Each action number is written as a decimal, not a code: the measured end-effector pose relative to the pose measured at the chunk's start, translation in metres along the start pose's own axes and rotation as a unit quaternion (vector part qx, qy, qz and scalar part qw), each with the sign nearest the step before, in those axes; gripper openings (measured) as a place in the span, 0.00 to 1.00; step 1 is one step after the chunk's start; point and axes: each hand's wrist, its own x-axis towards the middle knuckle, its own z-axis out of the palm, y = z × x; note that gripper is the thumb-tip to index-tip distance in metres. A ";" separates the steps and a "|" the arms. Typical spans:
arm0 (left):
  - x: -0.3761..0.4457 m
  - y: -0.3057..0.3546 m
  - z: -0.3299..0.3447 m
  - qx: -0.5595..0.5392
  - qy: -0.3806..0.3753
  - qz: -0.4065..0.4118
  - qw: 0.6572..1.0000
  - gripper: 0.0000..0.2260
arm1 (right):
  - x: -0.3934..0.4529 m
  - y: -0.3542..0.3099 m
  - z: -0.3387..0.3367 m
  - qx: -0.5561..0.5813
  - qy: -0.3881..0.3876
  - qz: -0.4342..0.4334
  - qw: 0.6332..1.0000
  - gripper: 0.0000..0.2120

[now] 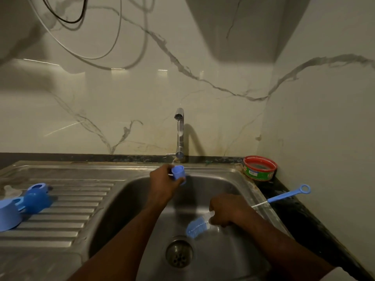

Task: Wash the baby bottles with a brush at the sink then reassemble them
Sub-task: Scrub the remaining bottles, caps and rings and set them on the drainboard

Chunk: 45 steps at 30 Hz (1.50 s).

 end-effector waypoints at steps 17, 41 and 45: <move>0.000 0.008 -0.005 0.153 -0.090 0.099 0.979 0.23 | -0.002 -0.004 -0.001 0.012 -0.022 0.004 1.000 0.14; -0.002 -0.006 -0.003 0.085 -0.089 0.030 0.992 0.16 | 0.002 -0.002 0.001 0.024 -0.028 0.006 0.999 0.14; -0.003 -0.004 0.003 0.076 -0.082 -0.007 0.994 0.19 | 0.003 -0.001 0.002 0.031 -0.033 0.003 0.999 0.15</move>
